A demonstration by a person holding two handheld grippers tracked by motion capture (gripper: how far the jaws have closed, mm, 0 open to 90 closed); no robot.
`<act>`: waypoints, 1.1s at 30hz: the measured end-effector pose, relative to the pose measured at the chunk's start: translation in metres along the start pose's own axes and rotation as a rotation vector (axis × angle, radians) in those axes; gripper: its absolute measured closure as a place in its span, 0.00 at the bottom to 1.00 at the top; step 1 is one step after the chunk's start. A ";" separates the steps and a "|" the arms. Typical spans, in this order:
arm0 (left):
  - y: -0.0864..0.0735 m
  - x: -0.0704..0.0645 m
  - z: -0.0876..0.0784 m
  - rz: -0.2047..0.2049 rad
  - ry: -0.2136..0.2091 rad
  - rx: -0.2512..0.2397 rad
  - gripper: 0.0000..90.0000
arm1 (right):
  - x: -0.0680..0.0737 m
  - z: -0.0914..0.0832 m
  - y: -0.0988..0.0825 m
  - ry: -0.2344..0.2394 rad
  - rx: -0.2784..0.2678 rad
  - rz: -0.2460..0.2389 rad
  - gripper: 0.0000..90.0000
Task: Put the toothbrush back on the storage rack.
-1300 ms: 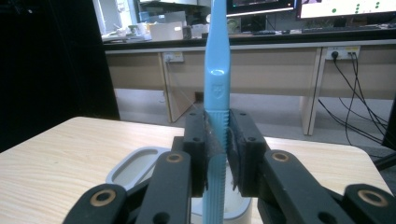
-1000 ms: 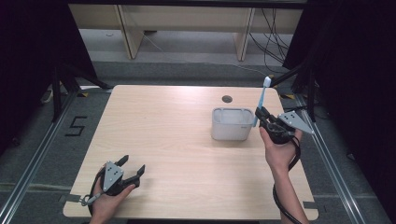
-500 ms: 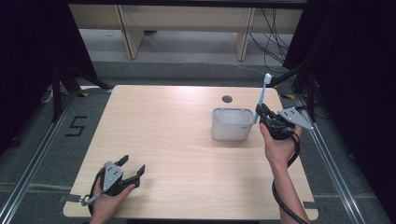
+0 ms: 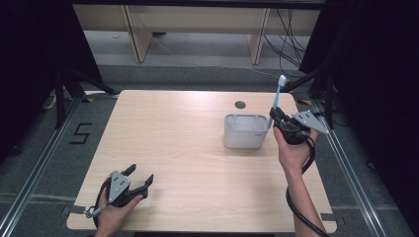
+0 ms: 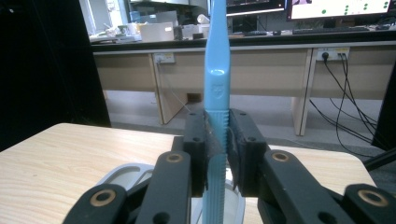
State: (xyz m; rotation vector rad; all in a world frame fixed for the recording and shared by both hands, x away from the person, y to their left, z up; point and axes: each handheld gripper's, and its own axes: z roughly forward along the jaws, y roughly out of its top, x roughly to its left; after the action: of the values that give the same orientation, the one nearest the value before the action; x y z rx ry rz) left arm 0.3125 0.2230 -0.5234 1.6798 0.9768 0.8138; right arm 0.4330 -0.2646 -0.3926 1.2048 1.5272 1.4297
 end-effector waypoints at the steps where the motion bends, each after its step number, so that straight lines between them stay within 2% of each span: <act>1: 0.000 0.000 0.000 0.000 0.000 0.000 0.30 | -0.001 0.002 0.000 0.000 0.001 -0.008 0.88; 7: 0.000 0.000 0.000 -0.001 0.000 -0.001 0.30 | 0.000 0.005 0.000 0.005 0.002 0.008 0.87; 10: 0.000 0.000 0.000 -0.001 -0.001 -0.001 0.30 | -0.001 0.007 -0.001 0.002 0.003 -0.004 0.88; 16: 0.000 0.000 0.000 -0.001 -0.001 -0.001 0.30 | 0.000 0.010 -0.001 0.003 0.009 0.009 0.88; 18: 0.000 0.000 0.000 -0.001 -0.002 -0.002 0.30 | 0.000 0.011 -0.001 -0.003 -0.001 -0.006 0.87; 22: 0.000 0.000 0.000 -0.002 -0.002 -0.003 0.30 | 0.000 0.013 -0.001 0.000 0.009 -0.003 0.87; 24: 0.000 0.000 0.000 -0.002 -0.002 -0.003 0.30 | 0.002 0.014 -0.001 -0.008 0.010 0.018 0.88; 25: 0.000 0.000 0.000 -0.002 -0.003 -0.003 0.30 | 0.001 0.015 -0.001 0.001 0.007 0.000 0.88; 28: 0.000 0.000 0.000 -0.002 -0.003 -0.003 0.30 | 0.001 0.017 -0.002 -0.009 0.009 0.002 0.88; 29: 0.000 0.000 0.000 -0.002 -0.004 -0.004 0.30 | 0.001 0.019 -0.003 0.000 0.010 0.012 0.87; 33: 0.000 0.000 0.000 -0.002 -0.004 -0.004 0.30 | 0.000 0.019 -0.004 -0.010 0.019 0.002 0.87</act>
State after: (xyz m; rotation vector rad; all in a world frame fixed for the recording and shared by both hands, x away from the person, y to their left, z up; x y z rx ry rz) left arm 0.3125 0.2232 -0.5234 1.6759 0.9730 0.8108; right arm 0.4502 -0.2579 -0.3995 1.2232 1.5368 1.4114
